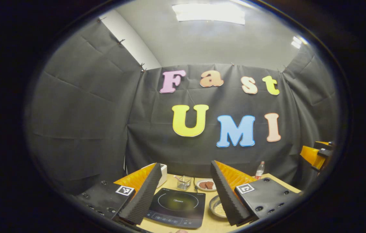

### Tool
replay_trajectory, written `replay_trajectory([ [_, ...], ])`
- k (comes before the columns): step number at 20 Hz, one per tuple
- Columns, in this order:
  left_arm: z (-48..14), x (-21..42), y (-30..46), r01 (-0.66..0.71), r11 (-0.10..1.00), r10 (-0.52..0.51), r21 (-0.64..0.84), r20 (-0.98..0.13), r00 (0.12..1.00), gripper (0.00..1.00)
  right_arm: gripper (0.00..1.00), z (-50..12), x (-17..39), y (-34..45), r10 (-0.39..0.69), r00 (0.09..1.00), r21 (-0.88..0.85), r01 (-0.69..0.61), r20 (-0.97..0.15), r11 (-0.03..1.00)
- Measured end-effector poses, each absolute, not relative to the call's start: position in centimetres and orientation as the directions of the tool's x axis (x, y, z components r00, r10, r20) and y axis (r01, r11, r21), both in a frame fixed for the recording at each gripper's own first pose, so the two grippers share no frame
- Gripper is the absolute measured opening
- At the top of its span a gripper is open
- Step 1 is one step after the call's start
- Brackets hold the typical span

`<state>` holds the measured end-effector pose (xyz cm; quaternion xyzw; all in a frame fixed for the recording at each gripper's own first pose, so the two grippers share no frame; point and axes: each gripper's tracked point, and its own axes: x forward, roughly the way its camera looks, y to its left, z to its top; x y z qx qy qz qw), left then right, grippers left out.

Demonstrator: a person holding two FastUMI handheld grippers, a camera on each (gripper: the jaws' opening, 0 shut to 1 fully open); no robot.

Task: First push the handle of the pot to place it horizontally, then grasp the pot with both hands and set it on the induction cooktop.

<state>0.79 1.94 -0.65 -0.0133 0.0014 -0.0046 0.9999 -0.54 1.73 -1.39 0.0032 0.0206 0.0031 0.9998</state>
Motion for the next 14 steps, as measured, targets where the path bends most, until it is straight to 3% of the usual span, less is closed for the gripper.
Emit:
replay_trajectory([
  [3,-0.8,1.2,2.6,0.007,1.000,-0.007,-0.025,-0.006,1.000,0.98,0.97,-1.8,-0.2,2.5,0.009,0.998,0.007,-0.009,-0.056,1.000],
  [7,-1.0,1.7,3.4,0.003,1.000,-0.004,-0.027,-0.005,1.000,0.99,0.78,-2.4,0.2,3.2,0.010,0.997,-0.003,-0.010,-0.074,1.000],
  [9,-1.0,1.9,3.8,0.002,1.000,-0.002,-0.026,-0.005,1.000,0.98,0.61,-2.4,0.3,3.7,0.013,0.997,-0.008,-0.014,-0.079,1.000],
  [13,-1.1,2.1,4.4,0.000,1.000,-0.001,-0.028,-0.006,1.000,0.94,0.59,-3.1,0.5,4.8,0.035,0.994,-0.013,-0.037,-0.102,0.999],
  [14,-1.1,2.2,4.6,0.001,1.000,-0.001,-0.025,-0.005,1.000,0.99,0.59,-3.4,0.5,5.2,0.043,0.993,-0.012,-0.045,-0.110,0.999],
])
